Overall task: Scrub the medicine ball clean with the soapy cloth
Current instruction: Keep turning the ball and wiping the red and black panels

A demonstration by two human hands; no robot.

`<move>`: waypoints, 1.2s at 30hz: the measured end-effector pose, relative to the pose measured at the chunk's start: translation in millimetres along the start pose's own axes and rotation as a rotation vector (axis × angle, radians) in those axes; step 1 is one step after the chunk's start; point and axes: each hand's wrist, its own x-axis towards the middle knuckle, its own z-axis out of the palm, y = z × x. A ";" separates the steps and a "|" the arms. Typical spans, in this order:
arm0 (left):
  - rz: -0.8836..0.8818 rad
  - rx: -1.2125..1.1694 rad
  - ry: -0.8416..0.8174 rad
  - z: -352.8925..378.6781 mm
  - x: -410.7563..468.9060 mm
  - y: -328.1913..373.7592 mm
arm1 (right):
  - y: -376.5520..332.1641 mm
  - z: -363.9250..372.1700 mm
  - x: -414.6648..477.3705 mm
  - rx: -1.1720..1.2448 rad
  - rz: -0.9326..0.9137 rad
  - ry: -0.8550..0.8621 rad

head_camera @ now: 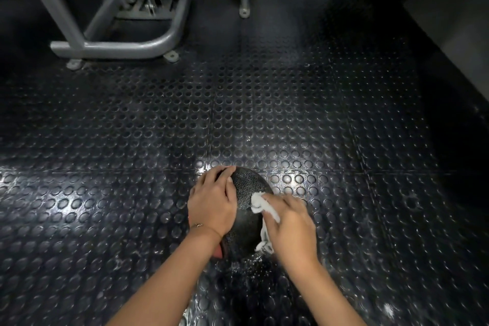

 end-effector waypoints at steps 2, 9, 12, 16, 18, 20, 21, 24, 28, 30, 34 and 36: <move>0.014 -0.003 -0.003 1.2 -1.1 -1.5 | 4.2 2.3 21.7 0.015 0.083 -0.015; -0.032 -0.029 0.027 -4.4 5.3 -3.3 | -0.3 3.4 24.7 0.031 0.057 -0.076; -0.043 -0.016 -0.005 -6.8 6.6 -7.2 | -2.8 1.4 3.5 -0.048 -0.080 -0.034; 0.001 -0.002 -0.014 -7.1 3.7 -9.4 | -6.8 -1.3 43.3 -0.065 0.054 -0.082; 0.019 0.008 0.007 -6.9 -0.1 -9.6 | -12.7 -2.9 60.9 -0.091 0.099 -0.112; -0.010 0.007 0.014 -6.7 0.5 -10.2 | -17.0 -4.9 58.9 -0.093 0.085 -0.124; -0.034 0.003 0.006 -6.7 2.2 -10.6 | -18.1 -7.3 51.4 -0.088 0.055 -0.135; -0.050 -0.003 -0.018 -8.1 4.7 -10.8 | -13.6 -11.1 27.5 -0.119 -0.118 -0.128; 0.018 0.028 -0.025 -7.4 0.8 -9.0 | -9.9 -13.5 40.8 -0.192 -0.116 -0.147; 0.024 0.026 -0.028 -6.4 2.5 -6.6 | -11.4 -13.9 56.2 -0.256 -0.084 -0.168; 0.003 0.036 -0.017 -10.7 4.5 -6.4 | -11.5 -13.5 47.6 -0.269 -0.142 -0.172; -0.030 0.031 -0.055 -11.9 5.0 -9.1 | -8.8 -14.3 32.6 -0.258 -0.237 -0.135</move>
